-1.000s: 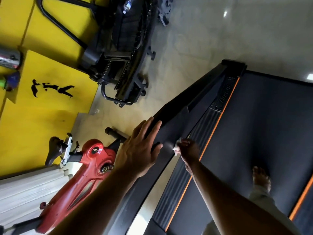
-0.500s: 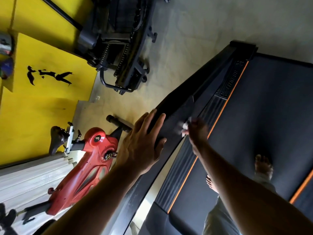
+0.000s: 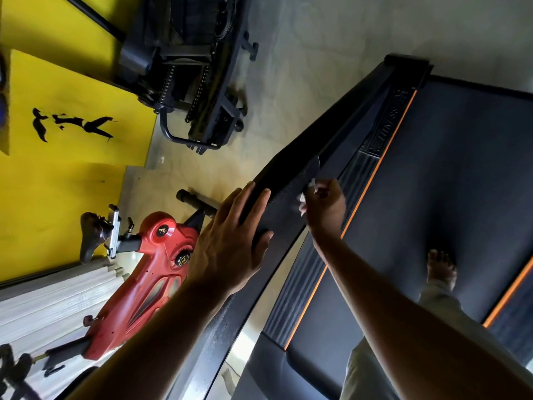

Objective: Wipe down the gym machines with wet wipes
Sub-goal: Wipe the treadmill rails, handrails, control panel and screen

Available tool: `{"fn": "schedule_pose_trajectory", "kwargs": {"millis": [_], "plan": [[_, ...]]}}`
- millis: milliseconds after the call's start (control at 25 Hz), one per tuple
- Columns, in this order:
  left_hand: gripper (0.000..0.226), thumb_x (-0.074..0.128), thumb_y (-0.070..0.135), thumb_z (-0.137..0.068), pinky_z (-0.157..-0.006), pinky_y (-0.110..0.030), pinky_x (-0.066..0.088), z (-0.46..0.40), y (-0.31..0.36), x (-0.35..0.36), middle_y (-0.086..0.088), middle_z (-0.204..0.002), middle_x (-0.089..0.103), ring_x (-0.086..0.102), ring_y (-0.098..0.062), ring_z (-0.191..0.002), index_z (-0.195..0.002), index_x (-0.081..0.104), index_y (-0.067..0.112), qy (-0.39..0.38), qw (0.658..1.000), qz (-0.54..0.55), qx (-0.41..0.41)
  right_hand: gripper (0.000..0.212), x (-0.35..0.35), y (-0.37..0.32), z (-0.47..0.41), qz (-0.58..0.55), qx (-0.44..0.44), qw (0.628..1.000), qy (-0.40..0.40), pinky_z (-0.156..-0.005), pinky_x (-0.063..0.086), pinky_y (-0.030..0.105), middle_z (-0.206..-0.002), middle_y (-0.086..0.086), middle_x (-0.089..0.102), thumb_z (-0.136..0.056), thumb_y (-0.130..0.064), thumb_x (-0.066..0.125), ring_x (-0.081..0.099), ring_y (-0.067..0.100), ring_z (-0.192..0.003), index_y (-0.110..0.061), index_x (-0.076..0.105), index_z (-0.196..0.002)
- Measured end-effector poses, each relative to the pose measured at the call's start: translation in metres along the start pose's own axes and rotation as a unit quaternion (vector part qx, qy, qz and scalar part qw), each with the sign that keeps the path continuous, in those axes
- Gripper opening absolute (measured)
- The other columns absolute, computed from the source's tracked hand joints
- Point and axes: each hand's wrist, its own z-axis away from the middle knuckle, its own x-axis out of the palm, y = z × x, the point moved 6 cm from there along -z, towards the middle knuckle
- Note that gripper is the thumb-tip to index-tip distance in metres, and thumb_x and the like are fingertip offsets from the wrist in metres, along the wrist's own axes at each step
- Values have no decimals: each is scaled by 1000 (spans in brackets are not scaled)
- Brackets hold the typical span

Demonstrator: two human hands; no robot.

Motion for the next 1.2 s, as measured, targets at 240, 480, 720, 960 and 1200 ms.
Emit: {"fn": "schedule_pose_trajectory", "kwargs": {"millis": [240, 480, 720, 960, 1200], "plan": [[66, 44, 51, -105, -97, -43, 58, 1, 1, -2, -9, -166, 28, 33, -28, -150, -162, 26, 23, 5, 1000, -2, -2, 27, 8, 81, 25, 114, 160, 974, -110, -51, 48, 19, -55, 4, 69, -91, -9, 70, 67, 11, -48, -10, 70, -64], [66, 44, 49, -106, -100, -45, 56, 0, 0, -2, -7, -167, 24, 30, -27, -150, -163, 21, 25, 2, 1000, 1, -7, 15, 3, -20, 46, -41, 12, 999, 16, -56, 48, 29, -76, 5, 69, -98, -32, 63, 66, 21, -65, -23, 57, -88], [65, 38, 51, -107, -103, -43, 54, -1, 1, -3, -5, -170, 19, 28, -24, -152, -164, 19, 27, -7, 1000, 9, -7, 6, 10, 81, 85, 87, 98, 988, -78, -70, 52, 13, -91, 2, 74, -93, -20, 71, 71, 21, -89, -14, 70, -96], [64, 43, 48, -106, -101, -44, 55, -1, 0, -2, -6, -168, 22, 28, -25, -152, -163, 22, 25, -1, 1000, 19, -5, 6, 12, 32, 35, -35, 14, 999, 19, -64, 56, 34, -83, -1, 72, -89, -32, 64, 70, 19, -75, -26, 65, -91], [64, 45, 46, -106, -94, -48, 58, 1, 2, -7, -8, -167, 25, 32, -27, -150, -162, 27, 20, -3, 1000, 11, -1, 4, 7, 128, 82, 191, 62, 978, -57, -68, 60, 47, -78, 10, 72, -78, -16, 63, 69, 30, -75, -19, 63, -75]]}}
